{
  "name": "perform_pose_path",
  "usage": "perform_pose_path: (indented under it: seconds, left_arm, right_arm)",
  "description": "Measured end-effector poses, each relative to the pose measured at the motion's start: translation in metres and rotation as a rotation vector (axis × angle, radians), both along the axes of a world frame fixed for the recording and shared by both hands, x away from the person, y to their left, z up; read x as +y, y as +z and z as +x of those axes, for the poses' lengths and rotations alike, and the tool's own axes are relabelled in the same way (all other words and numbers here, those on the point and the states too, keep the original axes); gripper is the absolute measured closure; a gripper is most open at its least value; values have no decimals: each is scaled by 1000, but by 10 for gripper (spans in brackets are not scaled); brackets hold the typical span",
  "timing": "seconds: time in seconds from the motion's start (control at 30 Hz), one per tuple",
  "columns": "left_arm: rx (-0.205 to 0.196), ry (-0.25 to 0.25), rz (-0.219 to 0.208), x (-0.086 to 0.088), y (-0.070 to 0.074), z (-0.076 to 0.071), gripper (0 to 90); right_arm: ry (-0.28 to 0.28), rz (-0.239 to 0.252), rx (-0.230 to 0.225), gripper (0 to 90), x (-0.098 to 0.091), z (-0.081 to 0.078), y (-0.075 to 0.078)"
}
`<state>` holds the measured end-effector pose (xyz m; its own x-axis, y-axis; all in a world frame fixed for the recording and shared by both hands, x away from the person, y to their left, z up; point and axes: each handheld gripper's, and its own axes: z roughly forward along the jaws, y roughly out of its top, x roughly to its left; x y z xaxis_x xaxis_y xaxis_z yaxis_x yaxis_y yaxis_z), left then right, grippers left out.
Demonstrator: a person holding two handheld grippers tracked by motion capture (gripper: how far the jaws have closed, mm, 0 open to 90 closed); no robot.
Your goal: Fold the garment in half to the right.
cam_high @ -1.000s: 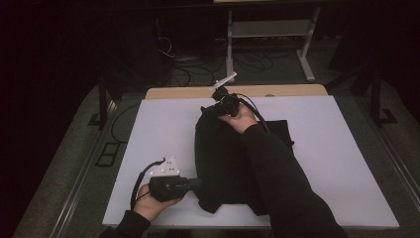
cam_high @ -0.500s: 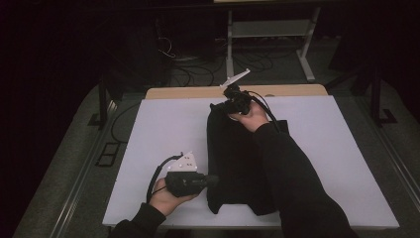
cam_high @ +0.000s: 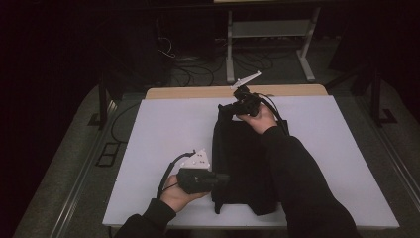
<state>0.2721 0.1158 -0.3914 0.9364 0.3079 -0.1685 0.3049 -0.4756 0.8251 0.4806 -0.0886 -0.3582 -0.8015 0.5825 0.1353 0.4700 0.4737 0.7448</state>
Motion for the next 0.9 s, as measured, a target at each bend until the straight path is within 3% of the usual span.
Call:
perform_pose_path:
  seconds: [0.53,0.9]
  left_arm:
    - [15,-40,-1,-35,-4,6,834]
    - [24,-75,12,-60,1,14,835]
  right_arm:
    - [-47,32,22,825,-30,1,-14]
    - [-89,52,42,826,-57,2,-21]
